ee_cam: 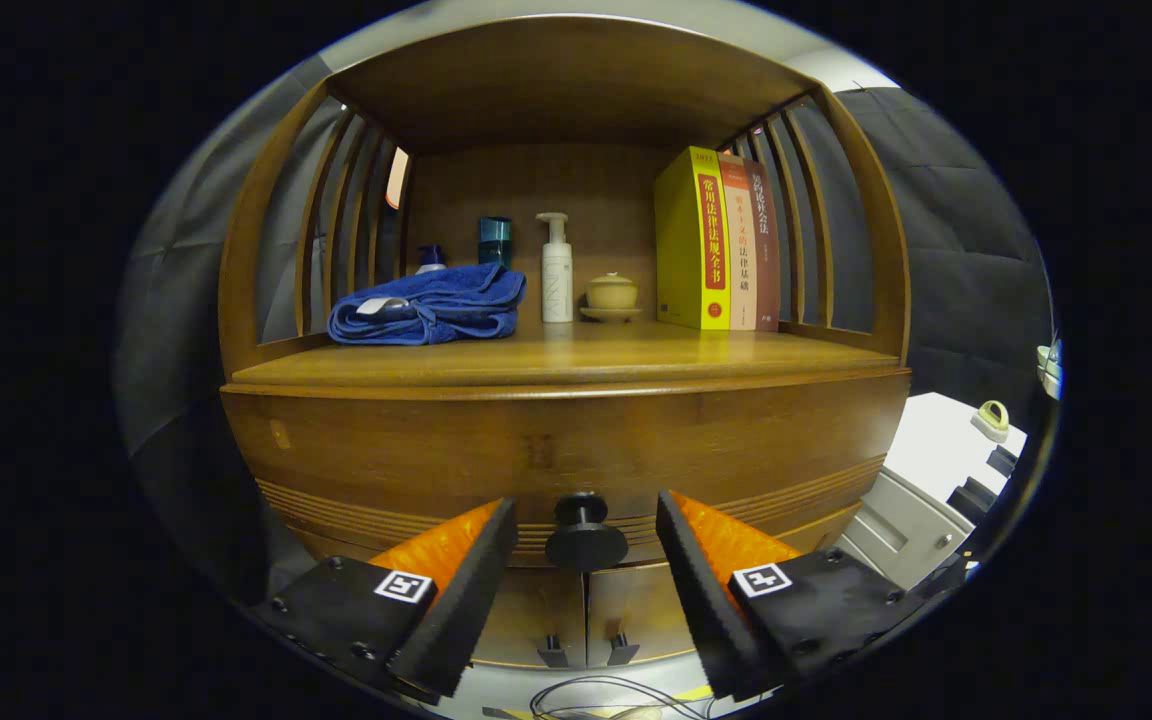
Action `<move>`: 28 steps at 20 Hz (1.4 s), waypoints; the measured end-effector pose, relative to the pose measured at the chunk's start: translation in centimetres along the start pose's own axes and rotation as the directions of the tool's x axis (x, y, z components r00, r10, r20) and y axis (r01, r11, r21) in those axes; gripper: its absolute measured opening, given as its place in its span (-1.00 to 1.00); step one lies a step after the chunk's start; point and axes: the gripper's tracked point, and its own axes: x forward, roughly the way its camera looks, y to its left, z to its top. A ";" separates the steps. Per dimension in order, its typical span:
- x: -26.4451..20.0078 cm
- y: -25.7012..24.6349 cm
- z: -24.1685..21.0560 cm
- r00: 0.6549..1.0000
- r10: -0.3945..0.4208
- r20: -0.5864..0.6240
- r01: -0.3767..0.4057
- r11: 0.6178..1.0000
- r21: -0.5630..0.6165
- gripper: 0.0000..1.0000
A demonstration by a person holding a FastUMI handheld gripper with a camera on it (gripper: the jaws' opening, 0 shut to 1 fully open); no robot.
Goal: Pull open the drawer, take out the items inside it, and place them on the countertop above the cabinet.
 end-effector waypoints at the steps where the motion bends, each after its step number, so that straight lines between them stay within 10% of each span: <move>1: 0.2 0.0 -0.5 1.000 0.001 -0.009 -0.001 1.000 -0.001 0.82; 11: 0.6 -0.5 -1.3 0.999 -0.012 -0.035 0.013 1.000 0.027 -0.05; 28: -7.6 -0.9 -1.8 0.999 -0.005 -0.053 0.006 1.000 0.009 -0.24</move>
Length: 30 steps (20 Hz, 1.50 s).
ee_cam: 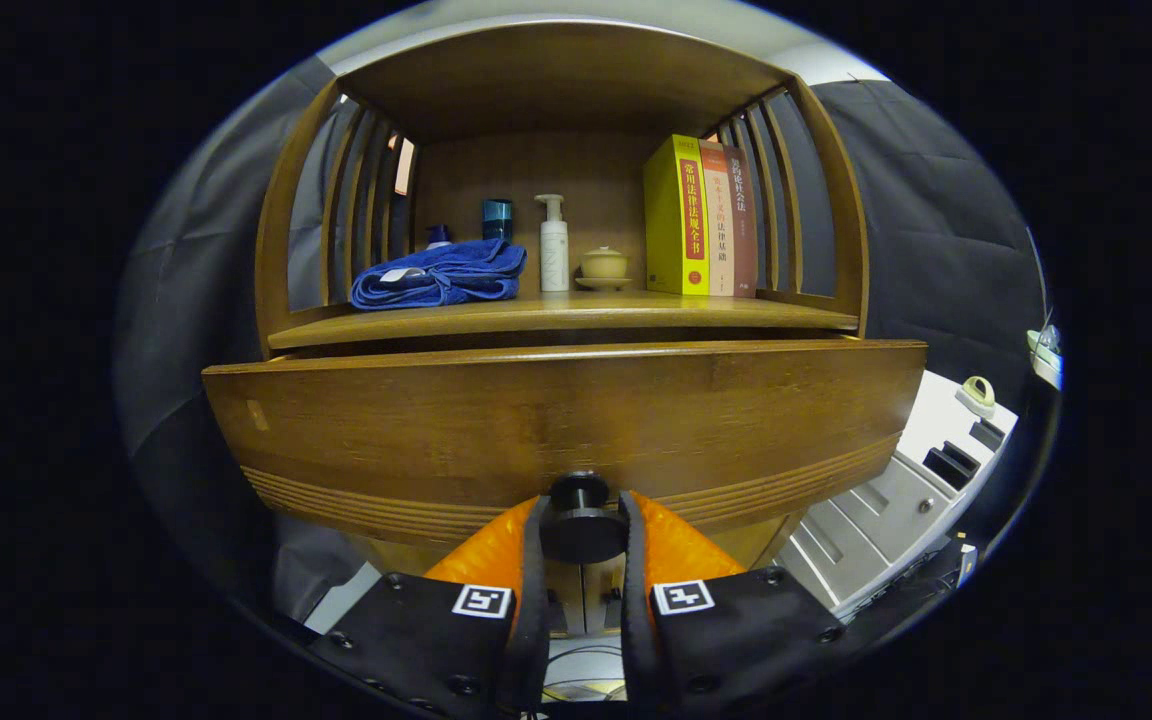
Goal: Pull open the drawer, take out the items inside it, and place them on the countertop above the cabinet.
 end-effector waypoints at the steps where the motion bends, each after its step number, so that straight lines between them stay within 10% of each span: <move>1: -0.6 0.0 0.0 1.000 0.000 0.002 0.000 1.000 0.000 -0.23; 30: -10.0 -0.8 -2.7 0.998 -0.021 -0.053 0.022 1.000 0.012 -0.23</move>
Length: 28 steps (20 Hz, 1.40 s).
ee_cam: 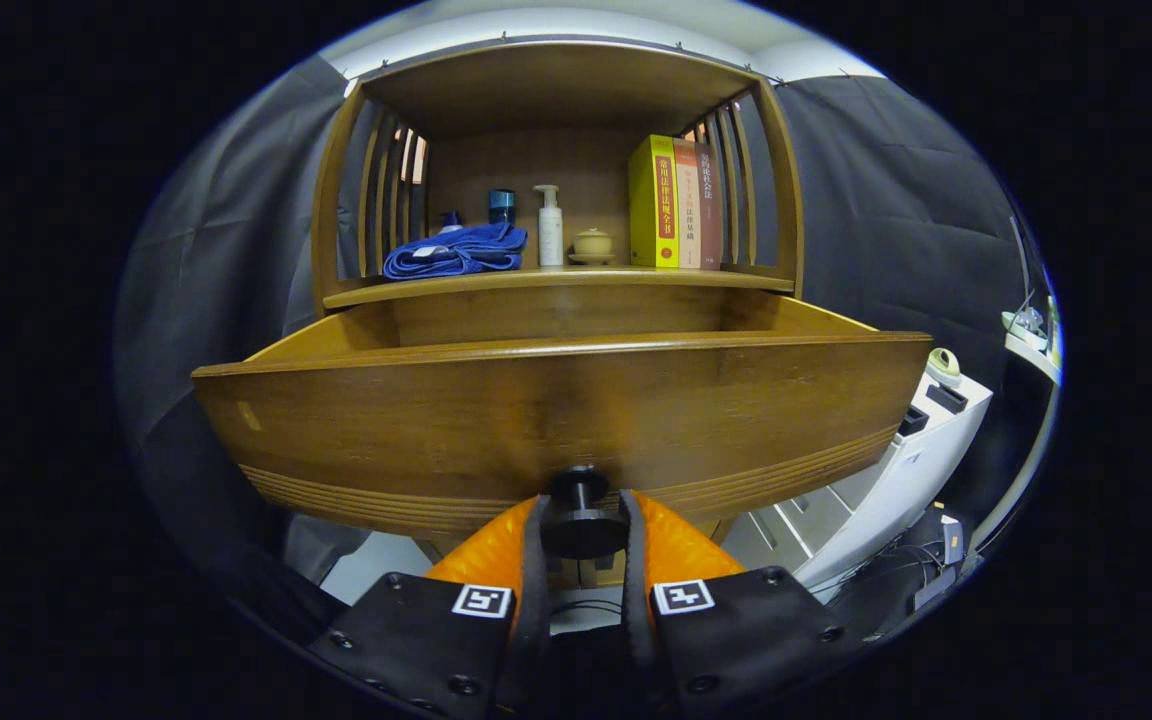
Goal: Pull open the drawer, take out the items inside it, and place them on the countertop above the cabinet.
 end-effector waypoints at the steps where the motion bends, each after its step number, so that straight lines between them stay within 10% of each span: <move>1: -0.1 0.0 0.1 1.000 -0.005 0.005 0.005 1.000 0.006 -0.24; 8: -0.7 -0.4 2.8 0.998 -0.055 0.010 0.055 0.998 0.024 0.13; 13: -2.6 -1.3 8.9 0.993 -0.081 0.091 0.074 0.995 0.072 0.76; 28: 5.3 0.1 21.1 0.993 -0.044 0.107 0.034 0.995 0.094 0.92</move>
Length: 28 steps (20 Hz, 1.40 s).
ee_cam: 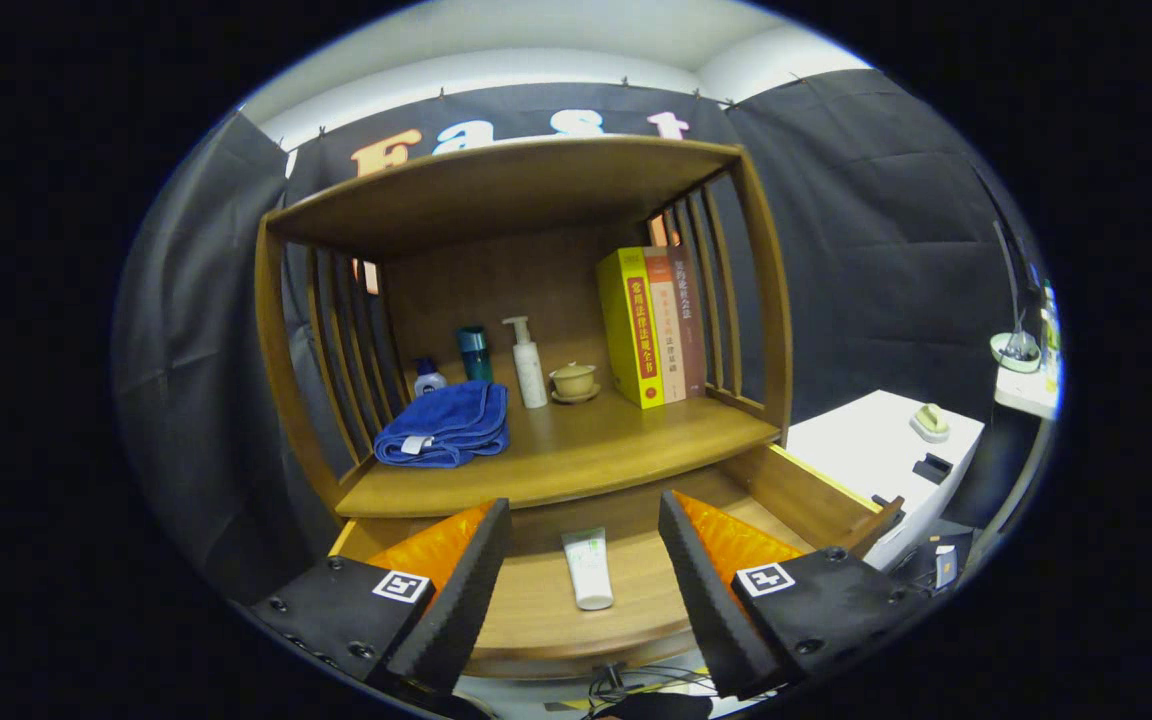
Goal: Pull open the drawer, take out the items inside it, and place them on the countertop above the cabinet.
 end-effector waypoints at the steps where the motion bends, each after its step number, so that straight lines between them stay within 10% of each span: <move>1: 1.3 0.7 -0.6 0.999 0.019 -0.041 -0.020 1.000 -0.023 0.92; 7: 7.9 3.1 -5.7 0.951 0.058 -0.302 -0.097 0.989 -0.116 0.92; 14: 12.9 2.6 -13.1 0.803 0.016 -0.596 -0.112 0.986 -0.124 0.94; 28: 13.7 -0.5 -21.2 0.599 -0.083 -0.796 -0.059 0.987 -0.147 0.89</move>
